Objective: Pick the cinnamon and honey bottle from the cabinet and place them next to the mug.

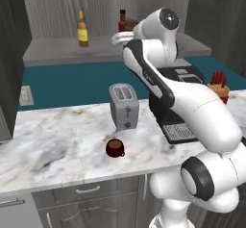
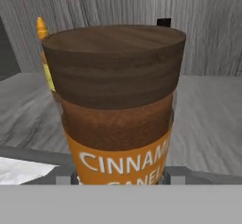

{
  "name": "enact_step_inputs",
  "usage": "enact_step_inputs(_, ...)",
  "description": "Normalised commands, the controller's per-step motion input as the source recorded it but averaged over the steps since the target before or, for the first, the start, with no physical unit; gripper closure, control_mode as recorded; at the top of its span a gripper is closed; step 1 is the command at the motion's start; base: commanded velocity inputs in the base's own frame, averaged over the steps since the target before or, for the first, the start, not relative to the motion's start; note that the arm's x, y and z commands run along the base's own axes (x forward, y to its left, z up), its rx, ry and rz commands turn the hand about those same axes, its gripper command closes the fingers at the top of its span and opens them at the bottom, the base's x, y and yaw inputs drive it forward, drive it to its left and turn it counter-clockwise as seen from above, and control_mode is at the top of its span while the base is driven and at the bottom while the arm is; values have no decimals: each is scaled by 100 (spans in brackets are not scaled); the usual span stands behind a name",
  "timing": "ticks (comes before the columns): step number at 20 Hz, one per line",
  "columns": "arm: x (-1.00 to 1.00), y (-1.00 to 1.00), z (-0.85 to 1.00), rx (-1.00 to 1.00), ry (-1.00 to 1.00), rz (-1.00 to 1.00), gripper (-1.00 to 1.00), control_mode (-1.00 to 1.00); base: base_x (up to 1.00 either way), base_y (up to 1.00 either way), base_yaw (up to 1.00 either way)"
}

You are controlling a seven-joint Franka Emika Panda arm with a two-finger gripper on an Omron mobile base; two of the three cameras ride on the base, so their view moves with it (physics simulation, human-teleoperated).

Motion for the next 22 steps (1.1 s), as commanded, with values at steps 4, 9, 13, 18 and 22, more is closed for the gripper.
enact_step_inputs(4, -93, -39, -38, 0, -6, 15, 100, -100, 0, 0, 0)
enact_step_inputs(9, -62, -22, -31, 0, 0, 34, 100, -100, 0, 0, 0)
enact_step_inputs(13, -55, -4, -40, 0, 0, 40, 100, -100, 0, 0, 0)
enact_step_inputs(18, -25, -1, -82, -1, 3, 30, 100, -100, 0, 0, 0)
enact_step_inputs(22, 0, 0, -100, -6, 12, 16, 100, -100, 0, 0, 0)
